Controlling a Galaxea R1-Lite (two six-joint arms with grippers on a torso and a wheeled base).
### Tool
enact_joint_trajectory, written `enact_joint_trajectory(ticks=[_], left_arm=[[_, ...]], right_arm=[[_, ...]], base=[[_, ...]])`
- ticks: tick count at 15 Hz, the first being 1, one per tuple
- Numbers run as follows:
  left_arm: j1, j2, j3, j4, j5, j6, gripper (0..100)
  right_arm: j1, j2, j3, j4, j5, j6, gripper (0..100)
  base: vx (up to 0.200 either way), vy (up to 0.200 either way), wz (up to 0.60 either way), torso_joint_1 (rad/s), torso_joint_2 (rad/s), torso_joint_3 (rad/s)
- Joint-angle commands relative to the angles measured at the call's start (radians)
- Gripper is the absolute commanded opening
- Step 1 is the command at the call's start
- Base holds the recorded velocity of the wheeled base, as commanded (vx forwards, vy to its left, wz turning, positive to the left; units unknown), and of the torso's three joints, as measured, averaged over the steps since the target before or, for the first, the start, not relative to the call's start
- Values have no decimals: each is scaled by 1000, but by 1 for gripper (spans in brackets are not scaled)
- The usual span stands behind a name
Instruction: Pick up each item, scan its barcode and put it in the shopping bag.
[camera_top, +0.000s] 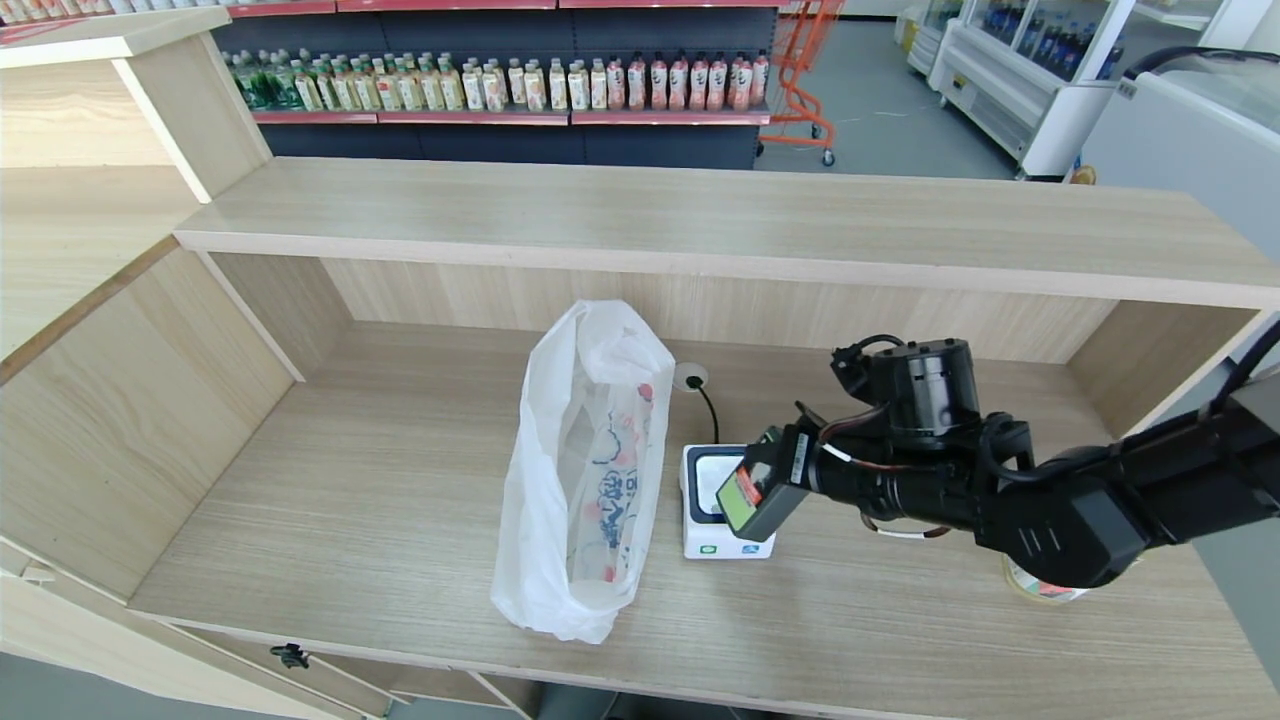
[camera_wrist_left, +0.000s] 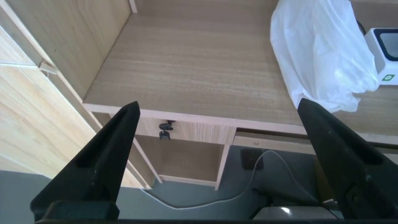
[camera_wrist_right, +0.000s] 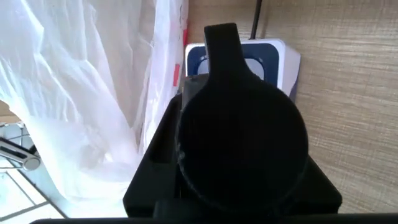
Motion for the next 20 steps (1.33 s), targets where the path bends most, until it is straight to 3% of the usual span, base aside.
enact_joint_trajectory(ticks=[1,9,13,14,17,20], left_arm=[[0,1,0,0,0,0,100],[0,1,0,0,0,0,100],[0,1,0,0,0,0,100],[0,1,0,0,0,0,100],[0,1,0,0,0,0,100],[0,1,0,0,0,2,100]], right_arm=[[15,42,-45,0,1,0,0],[16,72,-66,-2,-5,-34,0],[9,-152,-60,14,4,14,0],[1,-212,-45,30,1,-20,0],[-73,-393,119,75,-16,-367,0],[-83,-464,225,77,-15,-413,0]], base=[[0,0,0,0,0,0],[0,0,0,0,0,0],[0,0,0,0,0,0],[0,0,0,0,0,0],[0,0,0,0,0,0],[0,0,0,0,0,0]])
